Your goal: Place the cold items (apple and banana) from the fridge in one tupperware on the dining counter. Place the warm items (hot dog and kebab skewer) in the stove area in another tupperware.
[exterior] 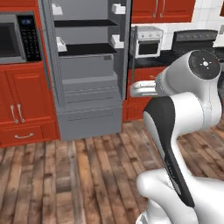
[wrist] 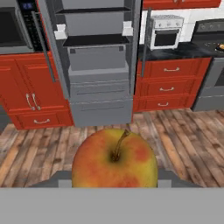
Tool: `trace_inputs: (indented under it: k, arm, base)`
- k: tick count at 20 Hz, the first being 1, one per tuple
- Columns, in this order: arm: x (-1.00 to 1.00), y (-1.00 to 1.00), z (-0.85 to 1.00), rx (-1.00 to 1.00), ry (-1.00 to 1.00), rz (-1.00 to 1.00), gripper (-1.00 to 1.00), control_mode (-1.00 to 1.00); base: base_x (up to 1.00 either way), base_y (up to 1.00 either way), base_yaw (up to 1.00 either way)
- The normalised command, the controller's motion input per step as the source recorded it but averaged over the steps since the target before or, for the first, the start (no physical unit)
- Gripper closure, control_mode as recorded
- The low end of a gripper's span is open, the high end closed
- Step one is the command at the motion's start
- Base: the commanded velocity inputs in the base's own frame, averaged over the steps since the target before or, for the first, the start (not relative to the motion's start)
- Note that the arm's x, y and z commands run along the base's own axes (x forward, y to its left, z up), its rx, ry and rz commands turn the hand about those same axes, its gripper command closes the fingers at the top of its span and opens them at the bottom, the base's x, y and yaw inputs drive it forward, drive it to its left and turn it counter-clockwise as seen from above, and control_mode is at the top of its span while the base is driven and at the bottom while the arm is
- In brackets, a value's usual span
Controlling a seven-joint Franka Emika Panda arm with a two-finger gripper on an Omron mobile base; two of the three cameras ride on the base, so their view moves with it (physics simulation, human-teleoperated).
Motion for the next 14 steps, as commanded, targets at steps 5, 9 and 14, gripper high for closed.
trace_inputs:
  k: [5,9,14]
  arm:
    - [0.0,0.0,0.0,0.0,0.0,0.0,1.0,1.0]
    - [0.0,0.0,0.0,0.0,0.0,0.0,1.0,1.0]
    - [0.0,0.0,0.0,0.0,0.0,0.0,1.0,1.0]
  base:
    - [-1.0,0.0,-0.05]
    - [-1.0,0.0,-0.09]
    - [-1.0,-0.08,-0.12]
